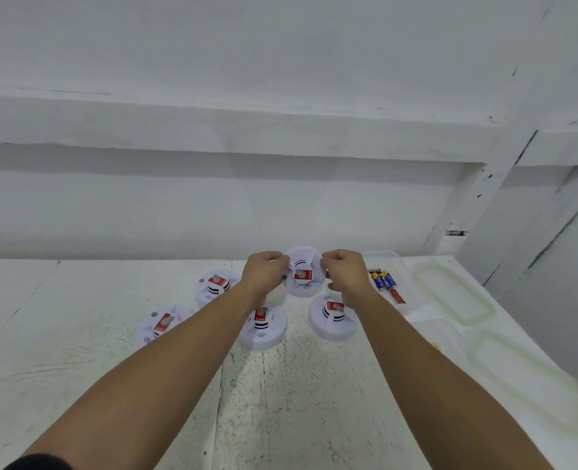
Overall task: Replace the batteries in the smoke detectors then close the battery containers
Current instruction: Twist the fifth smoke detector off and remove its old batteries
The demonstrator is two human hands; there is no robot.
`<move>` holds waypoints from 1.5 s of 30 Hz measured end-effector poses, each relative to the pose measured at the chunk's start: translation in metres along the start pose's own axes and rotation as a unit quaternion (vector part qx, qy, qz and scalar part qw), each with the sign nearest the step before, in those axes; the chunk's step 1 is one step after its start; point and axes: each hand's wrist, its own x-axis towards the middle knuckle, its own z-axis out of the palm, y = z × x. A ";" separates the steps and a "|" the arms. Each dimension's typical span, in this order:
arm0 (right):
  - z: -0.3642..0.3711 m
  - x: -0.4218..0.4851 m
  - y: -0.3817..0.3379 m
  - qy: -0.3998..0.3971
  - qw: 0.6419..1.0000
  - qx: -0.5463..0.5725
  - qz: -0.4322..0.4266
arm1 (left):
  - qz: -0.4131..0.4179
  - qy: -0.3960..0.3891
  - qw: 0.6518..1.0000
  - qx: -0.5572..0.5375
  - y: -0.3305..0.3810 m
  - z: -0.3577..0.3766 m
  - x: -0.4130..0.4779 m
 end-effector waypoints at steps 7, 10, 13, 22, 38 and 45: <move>-0.030 -0.060 0.012 0.020 0.986 0.160 -0.030 | 0.088 -0.017 0.996 0.008 -0.012 0.000 -0.072; -0.040 -0.091 0.024 0.007 0.984 0.172 -0.040 | 0.095 -0.036 0.995 0.025 -0.029 -0.009 -0.099; -0.045 -0.116 0.045 -0.008 0.985 0.170 -0.029 | 0.087 -0.052 0.994 0.038 -0.049 -0.018 -0.121; -0.051 -0.154 0.095 -0.058 0.996 0.010 -0.060 | 0.039 -0.116 0.992 -0.017 -0.108 -0.035 -0.151; -0.058 -0.171 0.099 -0.152 0.891 -0.319 -0.285 | 0.151 -0.163 0.926 0.306 -0.106 -0.024 -0.162; -0.051 -0.169 0.087 -0.231 0.833 -0.397 -0.309 | 0.138 -0.152 0.923 0.325 -0.111 -0.017 -0.156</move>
